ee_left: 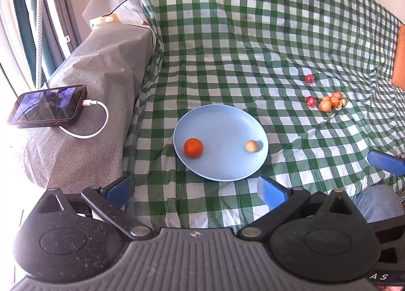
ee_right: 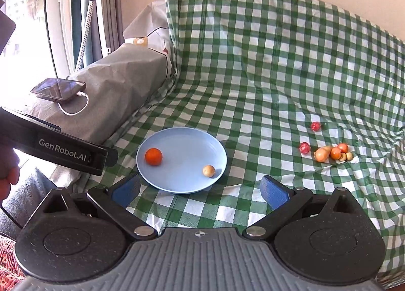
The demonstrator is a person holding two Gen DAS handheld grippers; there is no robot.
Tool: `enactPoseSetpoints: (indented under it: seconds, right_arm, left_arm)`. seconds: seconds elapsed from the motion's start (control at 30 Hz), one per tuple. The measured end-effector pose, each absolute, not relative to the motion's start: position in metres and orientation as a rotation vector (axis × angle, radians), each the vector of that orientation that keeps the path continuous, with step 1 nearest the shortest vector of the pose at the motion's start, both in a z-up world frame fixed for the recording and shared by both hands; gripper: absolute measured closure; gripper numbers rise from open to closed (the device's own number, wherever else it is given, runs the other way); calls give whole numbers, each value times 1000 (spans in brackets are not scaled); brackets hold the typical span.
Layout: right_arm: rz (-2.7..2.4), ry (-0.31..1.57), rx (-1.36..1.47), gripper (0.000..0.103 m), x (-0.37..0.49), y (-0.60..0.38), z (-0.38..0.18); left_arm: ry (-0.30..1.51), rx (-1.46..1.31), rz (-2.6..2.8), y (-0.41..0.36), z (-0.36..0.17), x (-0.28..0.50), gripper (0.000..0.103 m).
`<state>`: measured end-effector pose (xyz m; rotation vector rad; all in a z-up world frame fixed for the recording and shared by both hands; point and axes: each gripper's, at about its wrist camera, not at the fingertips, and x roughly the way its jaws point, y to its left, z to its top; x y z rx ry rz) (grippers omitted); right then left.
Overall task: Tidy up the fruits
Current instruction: 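Move both tools back toward the fruit cluster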
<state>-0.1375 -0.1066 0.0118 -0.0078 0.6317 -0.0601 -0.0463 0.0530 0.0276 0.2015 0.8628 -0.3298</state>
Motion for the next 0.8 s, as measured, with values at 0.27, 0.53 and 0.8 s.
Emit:
enactPoseSetpoints:
  seconds: [0.27, 0.53, 0.8]
  right_arm:
    - [-74, 618, 6, 2, -143, -109, 13]
    - [-95, 613, 36, 2, -144, -112, 12]
    - [-113, 619, 74, 2, -143, -118, 7]
  left_arm:
    - [860, 212, -335, 49, 29, -50, 0]
    - [864, 233, -350, 41, 28, -51, 0]
    - [875, 248, -356, 33, 26, -47, 0]
